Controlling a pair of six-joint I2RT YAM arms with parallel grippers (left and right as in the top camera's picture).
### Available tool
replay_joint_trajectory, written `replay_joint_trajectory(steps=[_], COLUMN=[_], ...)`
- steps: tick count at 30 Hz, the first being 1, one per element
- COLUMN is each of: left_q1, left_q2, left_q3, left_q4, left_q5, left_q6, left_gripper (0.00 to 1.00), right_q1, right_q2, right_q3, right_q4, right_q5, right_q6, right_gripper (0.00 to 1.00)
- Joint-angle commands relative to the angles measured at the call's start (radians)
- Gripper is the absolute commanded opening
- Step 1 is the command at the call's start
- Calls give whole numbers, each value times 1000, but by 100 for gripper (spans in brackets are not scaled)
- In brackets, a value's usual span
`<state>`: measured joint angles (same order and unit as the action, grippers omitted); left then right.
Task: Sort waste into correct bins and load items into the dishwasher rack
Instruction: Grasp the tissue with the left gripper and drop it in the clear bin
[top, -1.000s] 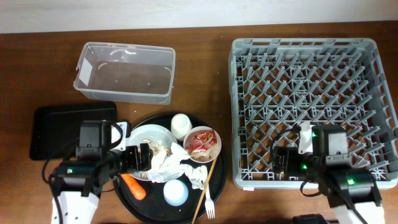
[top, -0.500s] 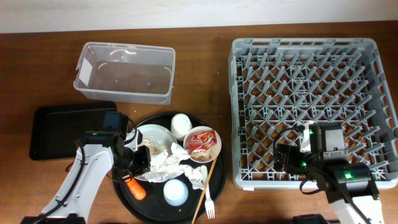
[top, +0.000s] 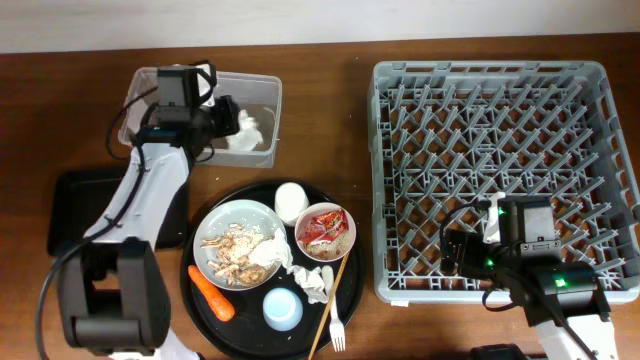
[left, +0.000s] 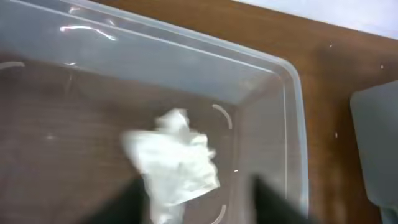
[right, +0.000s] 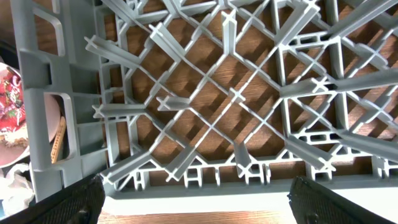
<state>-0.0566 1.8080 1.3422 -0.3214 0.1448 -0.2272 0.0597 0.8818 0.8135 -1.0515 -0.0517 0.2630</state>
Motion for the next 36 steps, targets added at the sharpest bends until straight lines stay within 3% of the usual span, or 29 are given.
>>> replay_joint_trajectory(steps=[1, 3, 5, 6, 7, 10, 14, 15, 16, 21, 22, 23, 28, 31, 33, 36], left_q1=[-1, -3, -52, -107, -142, -279, -333, -333, -333, -334, -333, -333, -313, -311, -297, -217], left_q2=[-69, -189, -251, -247, -247, -243, -243, -243, -243, -243, -243, -243, -340, -443, -446, -324], left_q3=[39, 54, 52, 22, -17, -236, -427, -435, -435, -465, -468, -468, -326, -153, -89, -89], left_q4=[-91, -342, -697, -803, -809, -713, -509, -504, -500, -457, -449, -445, -551, -603, -492, -143], left_q5=[64, 130, 129, 128, 129, 124, 121, 121, 103, 76, 76, 76, 35, -172, -307, -332], left_q6=[12, 12, 12, 12, 12, -23, -31, -31, -31, -31, -35, -35, -34, -34, -33, 19], left_gripper=[99, 99, 99, 99, 99, 96, 75, 66, 47, 28, 9, 1, 1, 1, 1, 1], right_q1=[5, 5, 5, 5, 5, 5, 5, 5, 5, 5, 5, 5, 5, 5, 5, 5], right_q2=[9, 22, 40, 40, 40, 40, 40, 40, 40, 40, 40, 40, 40, 40, 40, 40], right_q3=[15, 15, 15, 15, 15, 15, 15, 15, 15, 15, 15, 15, 15, 15, 15, 15], right_q4=[-2, -7, -8, -8, -8, -16, -15, -15, -14, -15, -15, -14, -15, -14, -11, -8], right_q5=[11, 11, 11, 11, 11, 11, 11, 11, 11, 11, 11, 11, 11, 11, 11, 11], right_q6=[8, 8, 8, 8, 8, 8, 8, 8, 8, 8, 8, 8, 8, 8, 8, 8], right_gripper=[98, 98, 98, 98, 98, 98, 98, 98, 98, 98, 98, 98, 98, 98, 98, 98])
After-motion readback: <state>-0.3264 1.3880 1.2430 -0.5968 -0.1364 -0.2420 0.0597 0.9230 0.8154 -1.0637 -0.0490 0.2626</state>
